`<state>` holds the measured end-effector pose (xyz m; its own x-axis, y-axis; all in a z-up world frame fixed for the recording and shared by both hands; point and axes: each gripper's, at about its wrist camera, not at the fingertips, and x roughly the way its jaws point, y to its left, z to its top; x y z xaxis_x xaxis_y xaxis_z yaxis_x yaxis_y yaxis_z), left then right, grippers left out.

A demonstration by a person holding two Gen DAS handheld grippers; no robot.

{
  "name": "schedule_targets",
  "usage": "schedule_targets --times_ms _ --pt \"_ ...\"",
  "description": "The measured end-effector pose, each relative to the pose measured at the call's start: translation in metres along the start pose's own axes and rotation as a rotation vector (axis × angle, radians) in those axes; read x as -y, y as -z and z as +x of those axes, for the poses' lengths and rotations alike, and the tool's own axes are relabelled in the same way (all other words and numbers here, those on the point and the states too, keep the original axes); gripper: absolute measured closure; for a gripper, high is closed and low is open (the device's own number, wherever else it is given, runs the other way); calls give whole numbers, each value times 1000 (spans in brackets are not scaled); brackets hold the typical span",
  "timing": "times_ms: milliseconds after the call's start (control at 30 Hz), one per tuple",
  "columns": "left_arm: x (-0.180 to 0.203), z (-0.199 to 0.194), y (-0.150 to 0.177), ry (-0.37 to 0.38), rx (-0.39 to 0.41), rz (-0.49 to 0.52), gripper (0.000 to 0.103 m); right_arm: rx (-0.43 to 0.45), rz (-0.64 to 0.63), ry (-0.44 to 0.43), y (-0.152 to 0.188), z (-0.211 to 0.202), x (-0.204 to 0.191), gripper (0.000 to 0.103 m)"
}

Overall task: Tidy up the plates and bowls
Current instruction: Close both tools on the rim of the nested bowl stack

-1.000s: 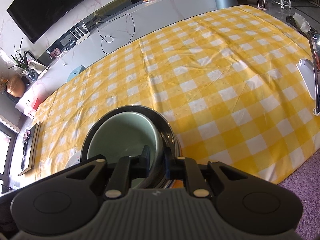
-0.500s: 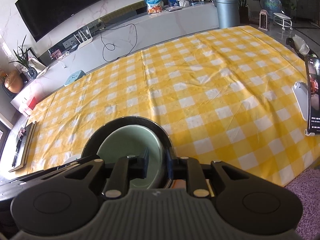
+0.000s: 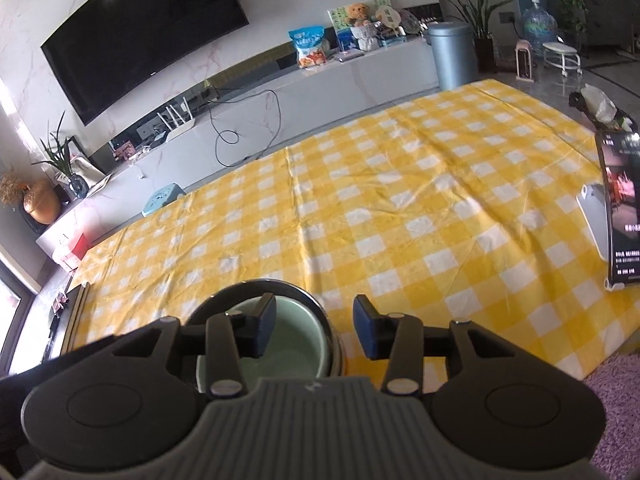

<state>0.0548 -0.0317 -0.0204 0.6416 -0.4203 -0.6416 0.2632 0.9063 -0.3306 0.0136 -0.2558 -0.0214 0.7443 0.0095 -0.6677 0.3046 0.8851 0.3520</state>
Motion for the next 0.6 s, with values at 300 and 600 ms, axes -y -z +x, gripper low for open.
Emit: schedule_targets --times_ms 300,600 --pt "-37 17 12 11 -68 -222 24 -110 172 -43 11 22 29 40" --pt "-44 33 25 21 -115 -292 24 -153 217 -73 17 36 39 40"
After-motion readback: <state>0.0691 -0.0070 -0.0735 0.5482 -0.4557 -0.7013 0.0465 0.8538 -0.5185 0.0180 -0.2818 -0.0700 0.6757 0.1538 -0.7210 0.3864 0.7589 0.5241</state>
